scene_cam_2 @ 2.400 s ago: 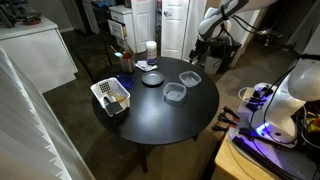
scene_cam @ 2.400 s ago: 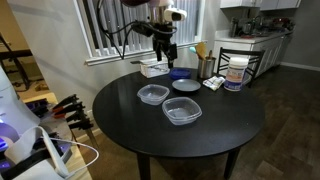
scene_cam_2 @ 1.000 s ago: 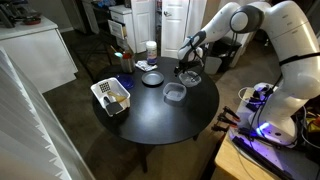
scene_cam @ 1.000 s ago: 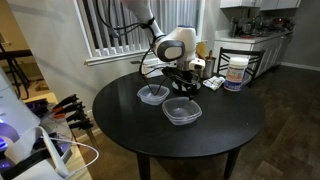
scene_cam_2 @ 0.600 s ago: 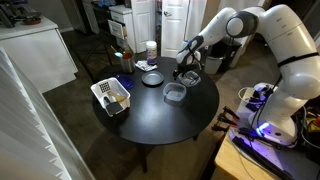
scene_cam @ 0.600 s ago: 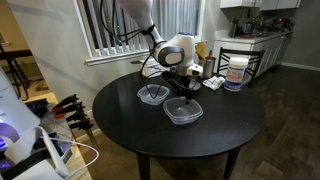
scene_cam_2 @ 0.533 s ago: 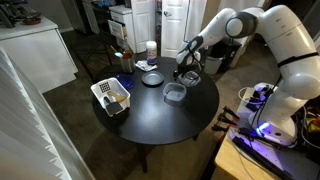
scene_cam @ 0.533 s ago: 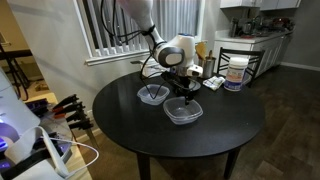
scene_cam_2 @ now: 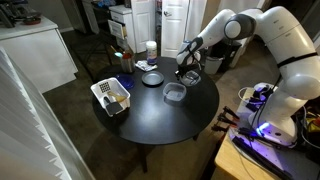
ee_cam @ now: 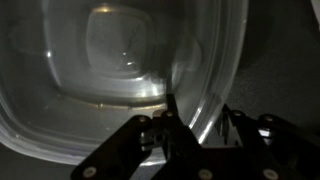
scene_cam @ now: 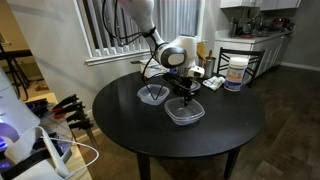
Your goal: Put the right bowl in the left bowl
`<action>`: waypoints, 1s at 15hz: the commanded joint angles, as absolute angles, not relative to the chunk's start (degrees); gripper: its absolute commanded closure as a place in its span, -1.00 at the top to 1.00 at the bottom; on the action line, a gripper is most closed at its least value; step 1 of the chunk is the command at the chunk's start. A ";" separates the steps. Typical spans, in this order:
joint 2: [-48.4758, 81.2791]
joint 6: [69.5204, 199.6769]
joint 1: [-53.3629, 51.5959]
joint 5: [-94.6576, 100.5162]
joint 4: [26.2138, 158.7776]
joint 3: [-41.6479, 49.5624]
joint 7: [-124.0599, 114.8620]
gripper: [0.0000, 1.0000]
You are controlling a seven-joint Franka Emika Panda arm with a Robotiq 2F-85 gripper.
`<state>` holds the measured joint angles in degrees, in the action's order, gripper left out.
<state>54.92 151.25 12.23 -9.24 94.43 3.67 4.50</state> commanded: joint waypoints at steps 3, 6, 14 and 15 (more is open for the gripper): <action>52.73 145.85 9.84 -7.65 94.83 5.84 -1.63 -0.97; 48.88 144.84 7.34 -6.24 97.99 7.03 -3.23 -1.00; 33.65 145.84 -8.60 11.61 118.13 14.25 -9.34 -0.97; 32.06 146.17 -10.61 14.37 120.31 14.89 -10.91 -0.97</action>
